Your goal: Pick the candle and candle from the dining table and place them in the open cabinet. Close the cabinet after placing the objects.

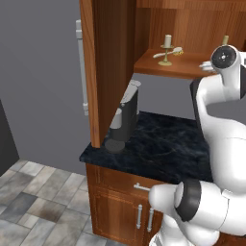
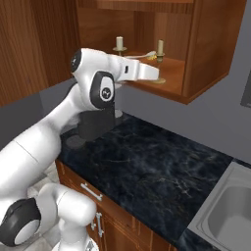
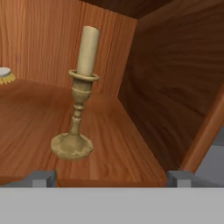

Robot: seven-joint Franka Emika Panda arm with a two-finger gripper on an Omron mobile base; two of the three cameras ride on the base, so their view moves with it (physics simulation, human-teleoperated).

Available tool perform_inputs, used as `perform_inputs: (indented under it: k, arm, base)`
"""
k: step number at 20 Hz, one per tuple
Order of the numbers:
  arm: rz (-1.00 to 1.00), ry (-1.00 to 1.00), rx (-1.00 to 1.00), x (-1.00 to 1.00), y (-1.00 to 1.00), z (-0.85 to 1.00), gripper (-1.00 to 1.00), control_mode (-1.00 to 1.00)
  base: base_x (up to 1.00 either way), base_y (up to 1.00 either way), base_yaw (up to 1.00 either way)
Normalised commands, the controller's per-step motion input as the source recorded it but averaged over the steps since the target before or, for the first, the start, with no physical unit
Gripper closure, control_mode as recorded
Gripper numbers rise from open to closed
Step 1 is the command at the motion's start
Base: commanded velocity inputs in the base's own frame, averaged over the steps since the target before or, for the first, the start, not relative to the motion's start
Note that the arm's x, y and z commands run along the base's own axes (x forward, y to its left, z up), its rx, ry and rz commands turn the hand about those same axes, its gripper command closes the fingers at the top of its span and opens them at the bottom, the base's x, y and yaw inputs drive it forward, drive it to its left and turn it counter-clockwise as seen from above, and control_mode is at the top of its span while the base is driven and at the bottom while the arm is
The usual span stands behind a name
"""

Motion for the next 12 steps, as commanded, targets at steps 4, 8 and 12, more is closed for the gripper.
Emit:
perform_inputs:
  k: [4, 8, 12]
  arm:
    - [-0.01, 0.09, 0.07, -0.65, 0.30, 0.04, -1.00, -1.00]
    - [0.00, 0.01, 0.06, -0.73, 0.33, 0.01, -1.00, -1.00]
    - [0.00, 0.00, 0.04, -0.77, 0.32, 0.00, -1.00, -1.00]
  base:
    - [0.00, 0.00, 0.00]
    - [0.00, 0.00, 0.00]
    - [0.00, 0.00, 0.00]
